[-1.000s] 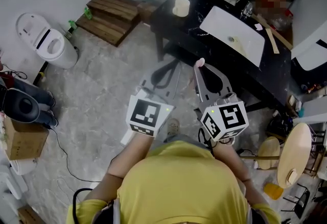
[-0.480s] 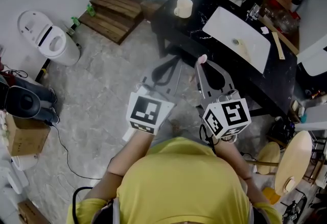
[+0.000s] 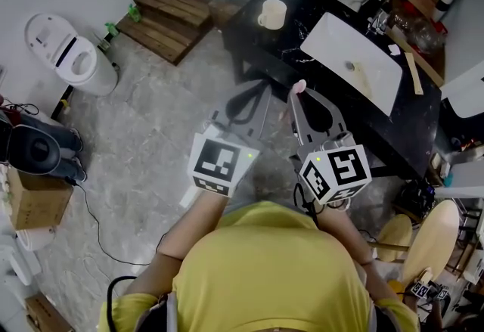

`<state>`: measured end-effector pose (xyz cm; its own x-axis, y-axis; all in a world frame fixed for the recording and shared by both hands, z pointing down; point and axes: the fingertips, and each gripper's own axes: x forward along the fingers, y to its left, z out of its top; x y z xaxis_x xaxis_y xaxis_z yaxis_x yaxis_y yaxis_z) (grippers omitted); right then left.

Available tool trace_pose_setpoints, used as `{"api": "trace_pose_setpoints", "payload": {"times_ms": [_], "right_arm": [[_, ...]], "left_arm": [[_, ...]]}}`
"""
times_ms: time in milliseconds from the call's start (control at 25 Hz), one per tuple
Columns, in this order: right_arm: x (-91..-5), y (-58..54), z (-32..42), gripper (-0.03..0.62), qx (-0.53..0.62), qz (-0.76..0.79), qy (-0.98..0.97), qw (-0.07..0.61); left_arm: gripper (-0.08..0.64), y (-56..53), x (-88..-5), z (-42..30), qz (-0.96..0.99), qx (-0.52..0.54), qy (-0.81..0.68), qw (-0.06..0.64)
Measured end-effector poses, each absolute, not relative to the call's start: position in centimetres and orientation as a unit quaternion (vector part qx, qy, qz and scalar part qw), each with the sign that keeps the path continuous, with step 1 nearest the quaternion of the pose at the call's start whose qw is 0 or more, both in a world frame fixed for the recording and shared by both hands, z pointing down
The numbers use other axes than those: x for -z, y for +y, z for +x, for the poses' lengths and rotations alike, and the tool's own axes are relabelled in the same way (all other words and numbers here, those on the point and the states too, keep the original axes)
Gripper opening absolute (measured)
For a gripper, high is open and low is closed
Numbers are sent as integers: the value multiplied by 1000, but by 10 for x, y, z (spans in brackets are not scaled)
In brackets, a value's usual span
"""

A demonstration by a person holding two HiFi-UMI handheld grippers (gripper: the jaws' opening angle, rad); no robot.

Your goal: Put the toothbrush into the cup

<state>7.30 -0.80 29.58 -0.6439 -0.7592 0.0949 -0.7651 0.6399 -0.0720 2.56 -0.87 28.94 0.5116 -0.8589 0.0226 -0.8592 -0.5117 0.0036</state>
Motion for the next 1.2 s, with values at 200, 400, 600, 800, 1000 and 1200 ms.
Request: {"api": "trace_pose_setpoints", "payload": {"times_ms": [200,400,600,800,1000,1200], "right_arm": [[-297,-35,75,29,-54,426,-903,27],[-300,-71,69,29,-57,427,-902,29],[-304,-116,62,30,-59,433,-899,30],[-302,-169,55,29,-60,442,-894,27],[-296,-219,46,29,-58,450,-891,21],[-296,-261,37,29,-58,465,-883,17]], "left_arm": [[9,-35,-293,25,871,-11,-491,10],[9,-74,-298,21,874,-12,-486,17],[9,-121,-304,15,878,-16,-478,22],[9,-174,-302,9,883,-16,-468,23],[9,-223,-300,4,891,-21,-454,22],[9,-263,-305,-3,899,-28,-435,26]]}}
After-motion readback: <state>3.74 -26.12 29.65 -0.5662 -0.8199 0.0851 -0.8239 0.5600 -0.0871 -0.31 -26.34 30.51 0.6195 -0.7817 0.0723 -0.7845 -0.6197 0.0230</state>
